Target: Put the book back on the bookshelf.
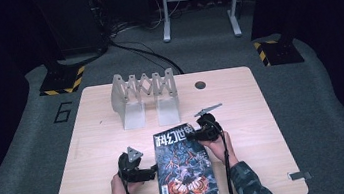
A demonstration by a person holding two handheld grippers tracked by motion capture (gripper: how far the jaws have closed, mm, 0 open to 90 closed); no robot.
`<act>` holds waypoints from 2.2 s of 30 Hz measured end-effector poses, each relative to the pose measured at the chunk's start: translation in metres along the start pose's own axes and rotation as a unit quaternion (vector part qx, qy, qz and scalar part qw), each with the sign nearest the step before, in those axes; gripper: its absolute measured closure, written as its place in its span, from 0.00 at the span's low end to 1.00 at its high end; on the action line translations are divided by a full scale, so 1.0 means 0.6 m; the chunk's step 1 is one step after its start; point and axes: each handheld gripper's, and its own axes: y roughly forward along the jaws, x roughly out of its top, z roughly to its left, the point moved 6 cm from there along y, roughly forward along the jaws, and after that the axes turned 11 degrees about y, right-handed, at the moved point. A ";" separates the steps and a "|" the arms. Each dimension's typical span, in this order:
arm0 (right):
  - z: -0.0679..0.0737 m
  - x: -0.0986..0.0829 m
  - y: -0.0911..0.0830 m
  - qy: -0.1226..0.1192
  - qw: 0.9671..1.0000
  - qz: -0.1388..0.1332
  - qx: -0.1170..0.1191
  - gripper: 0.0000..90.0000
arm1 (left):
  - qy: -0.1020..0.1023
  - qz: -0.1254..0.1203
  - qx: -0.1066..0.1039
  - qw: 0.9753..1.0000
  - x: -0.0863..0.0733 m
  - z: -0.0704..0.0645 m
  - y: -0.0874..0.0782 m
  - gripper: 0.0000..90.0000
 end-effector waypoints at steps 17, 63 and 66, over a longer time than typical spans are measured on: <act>0.059 0.008 -0.030 -0.092 0.994 -0.065 0.003 0.99 | -0.050 -0.035 -0.102 0.993 0.033 -0.017 0.003 0.06; -0.017 -0.075 -0.024 -0.021 0.991 0.023 -0.132 0.56 | -0.029 -0.031 -0.100 0.994 0.060 -0.041 0.035 0.52; -0.018 -0.085 -0.030 -0.009 0.988 0.017 -0.155 0.47 | -0.029 -0.029 -0.102 0.994 0.061 -0.040 0.035 0.52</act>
